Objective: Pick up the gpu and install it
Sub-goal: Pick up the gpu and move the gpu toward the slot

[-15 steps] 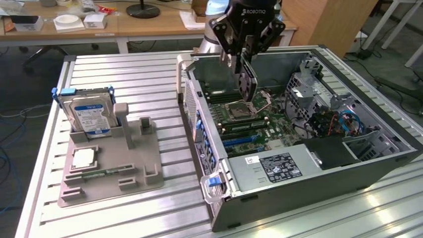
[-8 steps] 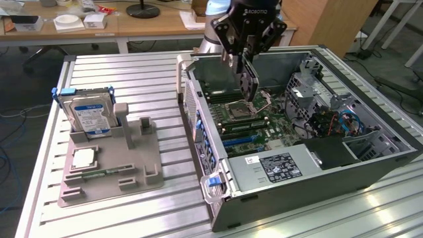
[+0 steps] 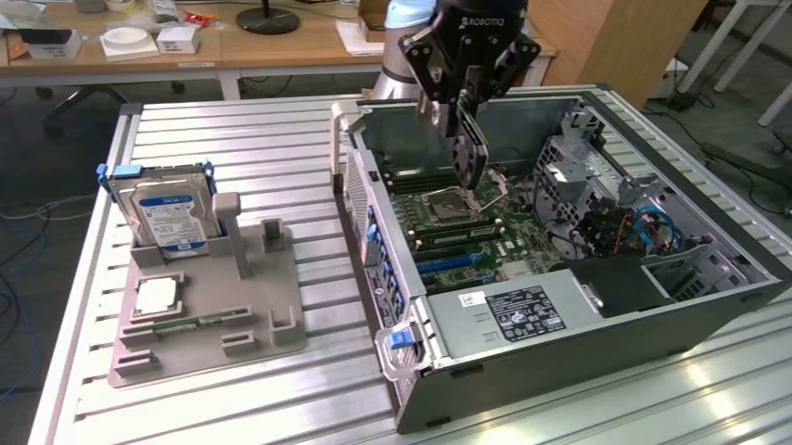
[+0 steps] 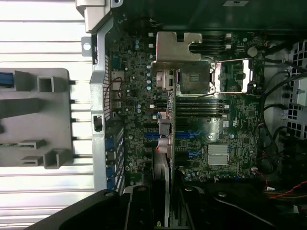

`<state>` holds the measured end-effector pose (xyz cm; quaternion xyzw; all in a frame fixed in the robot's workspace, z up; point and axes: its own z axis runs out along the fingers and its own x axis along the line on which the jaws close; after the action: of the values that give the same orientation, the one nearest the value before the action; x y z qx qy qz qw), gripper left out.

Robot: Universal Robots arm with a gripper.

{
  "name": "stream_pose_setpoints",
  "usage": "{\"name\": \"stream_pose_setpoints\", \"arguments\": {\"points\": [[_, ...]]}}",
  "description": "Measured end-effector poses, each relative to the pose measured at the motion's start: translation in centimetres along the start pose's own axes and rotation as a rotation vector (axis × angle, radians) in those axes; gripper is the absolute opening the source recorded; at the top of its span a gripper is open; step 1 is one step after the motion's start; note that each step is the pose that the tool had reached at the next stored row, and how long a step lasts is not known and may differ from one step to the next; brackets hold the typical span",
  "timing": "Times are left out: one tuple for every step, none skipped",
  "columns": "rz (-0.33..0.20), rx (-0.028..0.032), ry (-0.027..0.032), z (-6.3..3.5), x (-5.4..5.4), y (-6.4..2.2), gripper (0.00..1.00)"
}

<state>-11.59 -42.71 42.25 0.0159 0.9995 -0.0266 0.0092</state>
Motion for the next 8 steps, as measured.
{"name": "stream_pose_setpoints", "arguments": {"points": [[0.0, -0.0001, 0.0, 0.0, -0.05, 0.0, 0.26], [0.0, -0.0001, 0.0, 0.0, -0.09, 0.0, 0.26], [0.0, 0.0, 0.0, 0.0, -0.14, 0.0, 0.26], [0.0, 0.0, 0.0, 0.01, -0.19, 0.01, 0.26], [0.0, 0.0, -0.0001, 0.01, -0.23, 0.01, 0.26], [0.0, 0.0, 0.0001, 0.01, -0.28, 0.01, 0.26], [0.0, -0.0001, 0.0, 0.01, -0.33, 0.01, 0.26], [0.0, 0.0, 0.0, 0.01, -0.38, 0.01, 0.26]]}}
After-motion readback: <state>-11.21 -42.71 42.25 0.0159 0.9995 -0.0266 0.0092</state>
